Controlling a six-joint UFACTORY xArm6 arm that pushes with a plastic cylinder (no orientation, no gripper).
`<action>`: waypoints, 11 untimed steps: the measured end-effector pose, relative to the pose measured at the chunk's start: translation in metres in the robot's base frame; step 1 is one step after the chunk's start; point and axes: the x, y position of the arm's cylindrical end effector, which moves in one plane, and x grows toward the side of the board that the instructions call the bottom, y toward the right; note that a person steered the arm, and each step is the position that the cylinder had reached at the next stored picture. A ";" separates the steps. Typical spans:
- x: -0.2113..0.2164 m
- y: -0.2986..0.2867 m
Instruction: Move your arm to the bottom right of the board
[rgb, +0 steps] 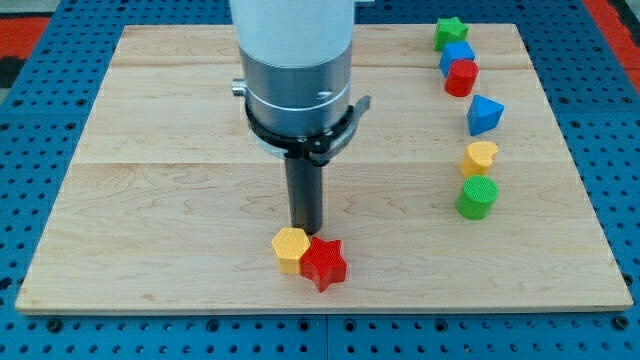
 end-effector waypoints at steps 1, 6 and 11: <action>0.012 0.000; 0.004 0.037; 0.048 0.194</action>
